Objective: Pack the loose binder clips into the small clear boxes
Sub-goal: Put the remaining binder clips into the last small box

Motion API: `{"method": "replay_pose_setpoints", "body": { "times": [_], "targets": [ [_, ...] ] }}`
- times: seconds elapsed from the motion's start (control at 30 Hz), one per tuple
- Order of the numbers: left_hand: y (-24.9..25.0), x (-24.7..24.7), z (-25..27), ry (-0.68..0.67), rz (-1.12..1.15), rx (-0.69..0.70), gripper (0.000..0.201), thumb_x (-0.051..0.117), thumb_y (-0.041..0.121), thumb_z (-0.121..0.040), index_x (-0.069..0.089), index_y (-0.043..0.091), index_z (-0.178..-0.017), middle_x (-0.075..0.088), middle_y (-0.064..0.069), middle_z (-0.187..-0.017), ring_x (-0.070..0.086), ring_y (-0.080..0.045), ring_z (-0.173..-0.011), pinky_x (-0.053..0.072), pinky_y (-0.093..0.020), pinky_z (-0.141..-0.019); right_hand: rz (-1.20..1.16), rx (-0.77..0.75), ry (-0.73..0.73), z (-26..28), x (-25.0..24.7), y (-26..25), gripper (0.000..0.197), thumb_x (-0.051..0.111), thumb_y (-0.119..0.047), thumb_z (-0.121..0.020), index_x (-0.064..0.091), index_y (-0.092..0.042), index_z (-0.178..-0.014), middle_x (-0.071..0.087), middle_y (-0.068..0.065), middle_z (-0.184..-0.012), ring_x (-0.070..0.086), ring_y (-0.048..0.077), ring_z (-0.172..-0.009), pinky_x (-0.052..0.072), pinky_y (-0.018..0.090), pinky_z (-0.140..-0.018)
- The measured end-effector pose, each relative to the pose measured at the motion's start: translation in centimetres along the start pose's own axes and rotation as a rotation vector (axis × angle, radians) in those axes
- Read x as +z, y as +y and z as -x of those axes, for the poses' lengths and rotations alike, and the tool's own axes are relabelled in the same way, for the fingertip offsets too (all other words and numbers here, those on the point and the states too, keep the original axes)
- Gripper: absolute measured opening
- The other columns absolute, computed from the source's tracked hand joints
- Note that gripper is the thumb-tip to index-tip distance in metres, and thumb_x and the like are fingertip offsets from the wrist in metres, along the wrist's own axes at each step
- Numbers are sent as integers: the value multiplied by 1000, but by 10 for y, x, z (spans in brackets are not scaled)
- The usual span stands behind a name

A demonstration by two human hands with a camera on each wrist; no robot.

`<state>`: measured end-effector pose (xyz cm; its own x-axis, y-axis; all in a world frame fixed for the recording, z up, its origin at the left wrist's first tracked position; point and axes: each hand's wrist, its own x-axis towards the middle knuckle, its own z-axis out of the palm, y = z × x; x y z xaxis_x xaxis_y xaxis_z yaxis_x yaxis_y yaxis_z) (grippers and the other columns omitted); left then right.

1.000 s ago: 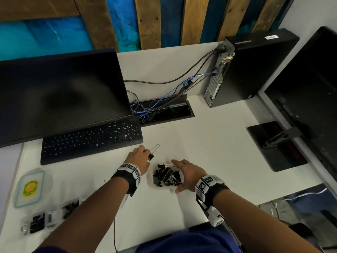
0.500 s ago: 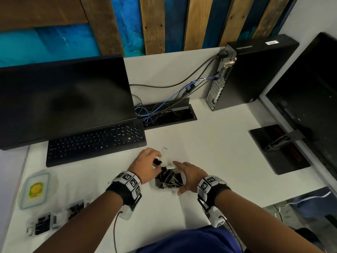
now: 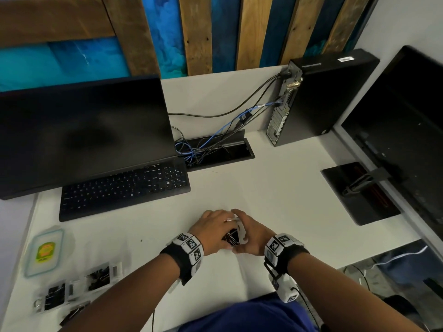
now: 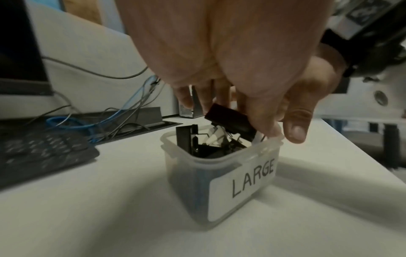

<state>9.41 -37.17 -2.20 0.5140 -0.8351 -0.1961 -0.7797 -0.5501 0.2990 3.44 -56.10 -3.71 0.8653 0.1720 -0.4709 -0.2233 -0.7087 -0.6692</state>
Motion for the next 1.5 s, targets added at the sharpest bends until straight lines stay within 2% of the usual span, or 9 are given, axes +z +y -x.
{"method": "replay_pose_setpoints", "body": {
  "times": [0.1,0.2,0.6,0.67,0.83,1.07,1.17,1.37,1.5],
  "targets": [
    [-8,-1,8,68,76,-232,65,67,60,-76,45,32,-131,36,10,-137,35,-15,-126,29,-36,-106,20,-43,58,3,1,1,85,77,-45,-74,26,-40,-142,37,-7,-145,52,11,-105,51,34,-94],
    [-12,3,13,56,66,-332,49,66,52,-82,52,27,-122,45,5,-124,42,-17,-116,34,-32,-100,59,-88,48,1,5,1,61,74,-48,-75,44,-40,-127,39,-10,-138,55,11,-103,51,33,-92],
    [-2,8,13,172,194,-232,22,44,28,-99,60,24,-114,57,7,-116,53,-18,-106,40,-32,-91,285,-59,151,-6,-1,-10,45,67,-63,-75,61,-37,-112,32,-6,-135,46,20,-115,44,41,-95],
    [-6,7,15,182,184,-277,29,50,36,-95,54,29,-123,50,10,-127,47,-16,-115,38,-32,-97,244,-67,160,-5,-6,-15,42,71,-58,-74,65,-37,-109,38,-6,-121,45,17,-108,45,37,-91],
    [-17,12,24,-117,249,-344,106,69,66,-71,13,28,-153,14,10,-160,21,-14,-144,23,-41,-116,-31,-16,20,1,-26,-22,28,80,-33,-73,69,-35,-98,67,-9,-98,63,11,-77,54,29,-80],
    [-20,17,26,-101,309,-341,104,75,52,-75,11,29,-154,13,11,-161,23,-12,-144,22,-35,-117,-173,-42,-110,17,-48,-33,33,66,0,-73,73,-24,-95,62,-18,-85,63,12,-66,52,23,-63],
    [-22,17,25,-101,314,-335,103,74,52,-76,11,29,-154,12,11,-161,23,-13,-144,22,-37,-117,5,-75,-91,12,-44,-34,32,61,2,-72,74,-22,-90,63,-22,-67,57,1,-59,47,19,-63],
    [-20,18,23,-59,317,-318,95,68,62,-76,20,28,-151,21,10,-157,31,-13,-139,28,-39,-113,302,-148,-117,-6,-28,-40,32,57,1,-76,72,-25,-87,69,-4,-95,65,18,-86,56,35,-81],
    [-18,19,20,-36,316,-350,83,62,61,-82,25,27,-149,29,8,-152,39,-15,-132,35,-38,-108,274,-190,-121,-7,-21,-41,31,61,-4,-75,71,-20,-101,55,0,-114,56,13,-92,51,27,-86]
  ]
}}
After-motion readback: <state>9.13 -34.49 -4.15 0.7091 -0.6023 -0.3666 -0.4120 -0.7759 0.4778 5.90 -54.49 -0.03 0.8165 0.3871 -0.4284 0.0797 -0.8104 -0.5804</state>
